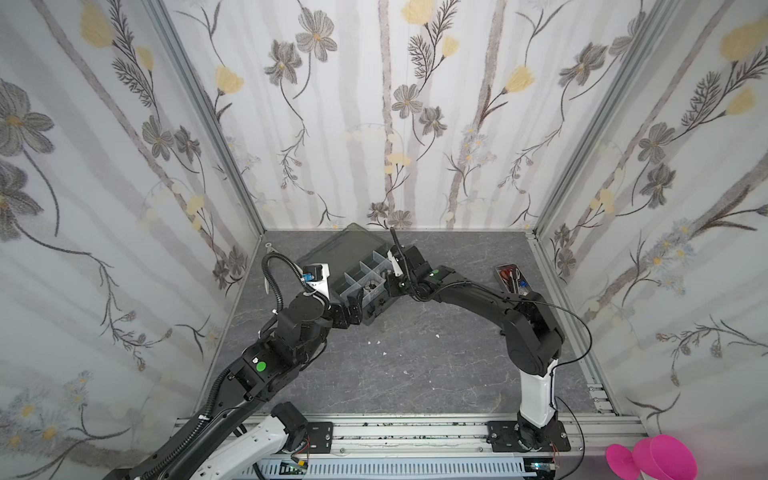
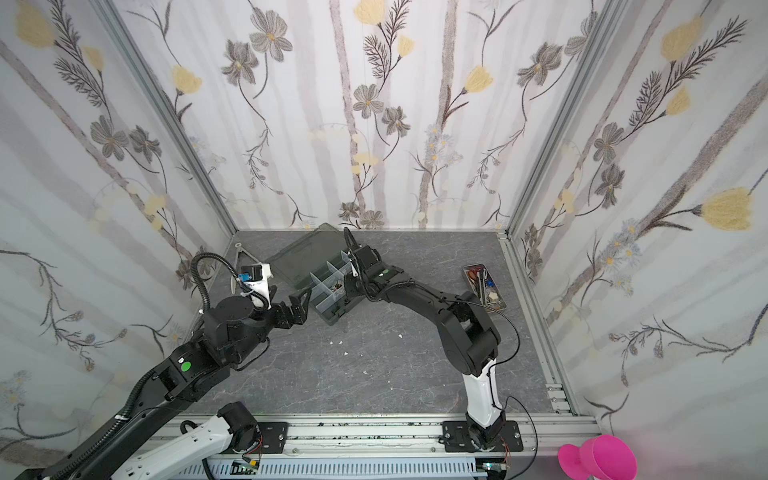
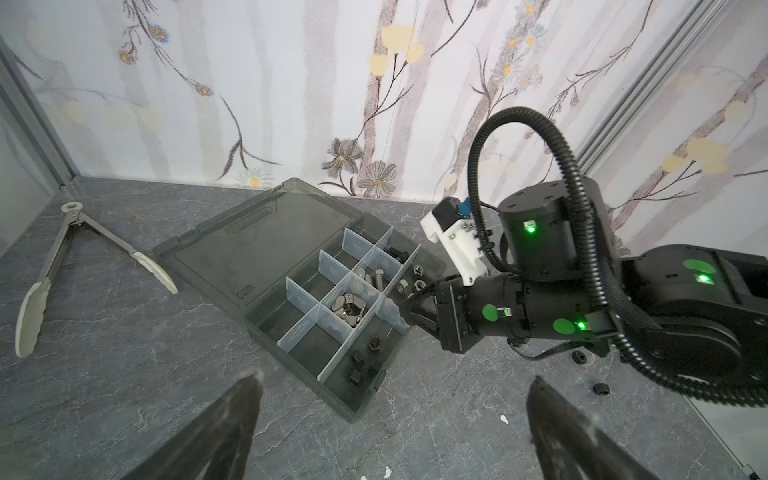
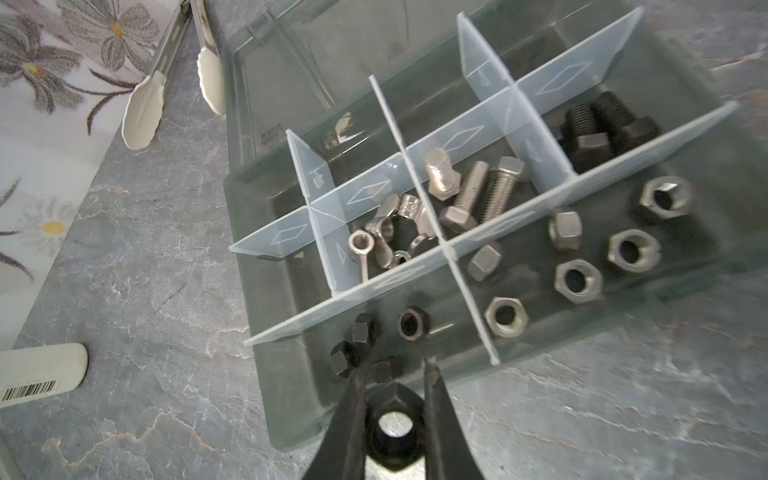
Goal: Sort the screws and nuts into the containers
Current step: 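Open the left gripper over the organizer while the right gripper carries its nut there, then open the right gripper over a compartment and withdraw both grippers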
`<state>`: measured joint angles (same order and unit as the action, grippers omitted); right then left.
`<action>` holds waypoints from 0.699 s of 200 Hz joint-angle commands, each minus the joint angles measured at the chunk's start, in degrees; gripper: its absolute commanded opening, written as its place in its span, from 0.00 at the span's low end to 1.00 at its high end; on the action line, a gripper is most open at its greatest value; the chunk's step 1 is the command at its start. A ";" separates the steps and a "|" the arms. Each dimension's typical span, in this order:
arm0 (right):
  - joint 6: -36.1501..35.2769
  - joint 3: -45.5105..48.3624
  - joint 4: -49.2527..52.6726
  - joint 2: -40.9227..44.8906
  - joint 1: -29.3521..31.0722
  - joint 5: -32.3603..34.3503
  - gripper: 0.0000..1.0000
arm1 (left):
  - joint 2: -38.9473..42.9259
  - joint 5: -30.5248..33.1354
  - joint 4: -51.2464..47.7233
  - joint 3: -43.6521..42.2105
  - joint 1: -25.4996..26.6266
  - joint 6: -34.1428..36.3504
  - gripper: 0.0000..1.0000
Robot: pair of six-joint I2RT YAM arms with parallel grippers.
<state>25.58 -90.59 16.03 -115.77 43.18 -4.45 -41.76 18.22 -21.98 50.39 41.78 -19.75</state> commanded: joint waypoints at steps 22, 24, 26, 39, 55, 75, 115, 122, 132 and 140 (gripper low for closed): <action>2.01 -5.04 1.19 -5.21 0.77 -2.51 0.09 | 1.72 0.97 -1.93 -1.53 -0.09 -1.39 1.00; 2.04 -5.10 1.26 -5.31 0.77 -2.52 0.09 | 1.76 1.02 -1.91 -1.64 -0.09 -1.42 1.00; 2.09 -5.19 1.28 -5.52 0.77 -2.61 0.10 | 1.76 0.89 -1.92 -1.62 -0.11 -1.39 1.00; 2.10 -5.85 1.54 -6.42 0.77 -2.65 0.14 | 1.94 0.86 -1.61 -2.18 -0.16 -1.54 1.00; 2.09 -5.94 1.77 -6.66 0.68 -2.65 0.19 | 1.94 0.57 -0.88 -2.74 -0.12 -1.61 1.00; 2.04 -5.75 2.02 -6.03 0.69 -2.11 0.34 | 1.36 0.24 0.08 -2.84 -0.12 -1.37 1.00; 2.13 -2.89 1.52 -1.84 -0.71 -1.96 0.43 | -1.04 -1.15 1.99 -1.98 -0.12 -0.90 1.00; 2.18 -1.71 1.19 -0.48 -1.33 -1.88 0.44 | -1.55 -1.62 2.64 -1.98 -0.12 -1.03 1.00; 2.18 0.79 0.79 1.80 -2.42 -1.45 0.44 | -2.28 -2.50 3.62 -2.15 -0.16 -1.46 1.00; 2.11 2.92 0.53 4.08 -3.54 -1.20 0.44 | -3.06 -3.40 4.53 -2.39 -0.13 -1.89 1.00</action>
<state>27.53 -91.57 17.87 -116.16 41.69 -6.92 -43.44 16.84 -22.02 47.88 41.71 -20.80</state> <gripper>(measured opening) 0.439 0.998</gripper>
